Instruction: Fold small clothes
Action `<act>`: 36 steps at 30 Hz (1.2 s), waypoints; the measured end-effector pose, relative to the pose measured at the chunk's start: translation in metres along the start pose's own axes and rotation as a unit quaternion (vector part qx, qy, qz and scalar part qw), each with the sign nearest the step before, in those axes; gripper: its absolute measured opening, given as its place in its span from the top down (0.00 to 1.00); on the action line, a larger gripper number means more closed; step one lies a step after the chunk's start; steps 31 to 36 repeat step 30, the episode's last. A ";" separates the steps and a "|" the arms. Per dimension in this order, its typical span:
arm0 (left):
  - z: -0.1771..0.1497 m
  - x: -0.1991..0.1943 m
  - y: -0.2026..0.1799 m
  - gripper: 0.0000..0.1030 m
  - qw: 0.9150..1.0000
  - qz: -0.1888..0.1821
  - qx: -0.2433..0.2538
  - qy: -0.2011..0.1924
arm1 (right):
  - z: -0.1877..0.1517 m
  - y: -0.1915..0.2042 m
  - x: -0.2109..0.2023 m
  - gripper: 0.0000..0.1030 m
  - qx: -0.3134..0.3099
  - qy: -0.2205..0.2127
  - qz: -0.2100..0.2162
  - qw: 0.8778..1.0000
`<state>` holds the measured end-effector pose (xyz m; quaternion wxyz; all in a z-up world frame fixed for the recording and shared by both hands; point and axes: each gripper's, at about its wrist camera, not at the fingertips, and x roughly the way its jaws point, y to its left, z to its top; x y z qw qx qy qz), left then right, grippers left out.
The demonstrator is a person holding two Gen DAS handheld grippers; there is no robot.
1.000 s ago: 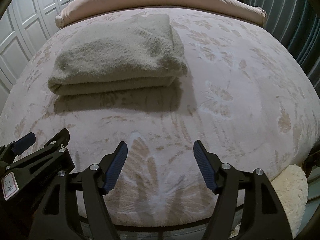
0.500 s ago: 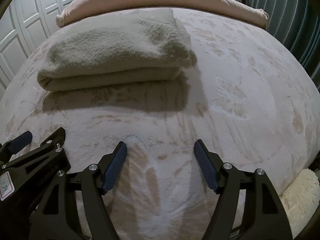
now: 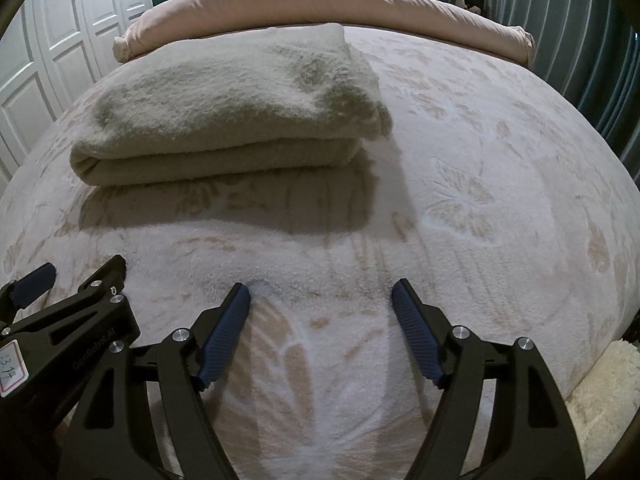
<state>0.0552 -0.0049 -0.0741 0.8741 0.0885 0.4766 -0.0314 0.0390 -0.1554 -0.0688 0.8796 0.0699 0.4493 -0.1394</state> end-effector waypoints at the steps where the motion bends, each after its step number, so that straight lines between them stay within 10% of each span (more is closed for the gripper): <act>1: 0.000 0.000 0.000 0.24 1.000 0.000 0.001 0.000 | 0.000 0.000 0.000 0.30 -0.001 -0.001 0.000 1.000; 36: 0.000 0.001 0.001 0.24 1.000 0.000 0.001 -0.002 | 0.001 -0.002 0.002 0.30 -0.003 -0.002 -0.002 1.000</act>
